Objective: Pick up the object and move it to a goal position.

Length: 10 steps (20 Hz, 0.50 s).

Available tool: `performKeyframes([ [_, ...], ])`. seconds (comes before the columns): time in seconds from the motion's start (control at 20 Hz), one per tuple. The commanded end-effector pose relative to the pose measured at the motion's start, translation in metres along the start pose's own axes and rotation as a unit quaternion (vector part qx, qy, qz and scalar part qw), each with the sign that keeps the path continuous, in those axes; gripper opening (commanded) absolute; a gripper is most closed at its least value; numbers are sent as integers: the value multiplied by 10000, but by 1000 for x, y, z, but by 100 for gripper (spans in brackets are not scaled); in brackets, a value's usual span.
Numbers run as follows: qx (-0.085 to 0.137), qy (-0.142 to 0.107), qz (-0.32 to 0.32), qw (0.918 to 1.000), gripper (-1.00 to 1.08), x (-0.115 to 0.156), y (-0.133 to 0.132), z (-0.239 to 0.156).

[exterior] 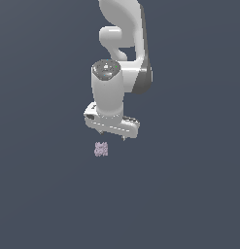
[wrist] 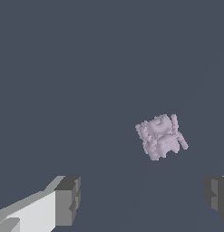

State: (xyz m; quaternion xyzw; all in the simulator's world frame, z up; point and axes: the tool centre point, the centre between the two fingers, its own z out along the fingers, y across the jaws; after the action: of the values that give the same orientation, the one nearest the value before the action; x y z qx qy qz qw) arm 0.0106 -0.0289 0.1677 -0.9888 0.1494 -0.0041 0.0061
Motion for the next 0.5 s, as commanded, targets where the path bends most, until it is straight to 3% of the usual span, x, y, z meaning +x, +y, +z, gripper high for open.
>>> performKeyframes([
  [0.0, 6, -11, 379, 9993, 100, 1, 3, 5],
  [0.45, 12, -42, 1772, 9842, 100, 4, 16, 24],
])
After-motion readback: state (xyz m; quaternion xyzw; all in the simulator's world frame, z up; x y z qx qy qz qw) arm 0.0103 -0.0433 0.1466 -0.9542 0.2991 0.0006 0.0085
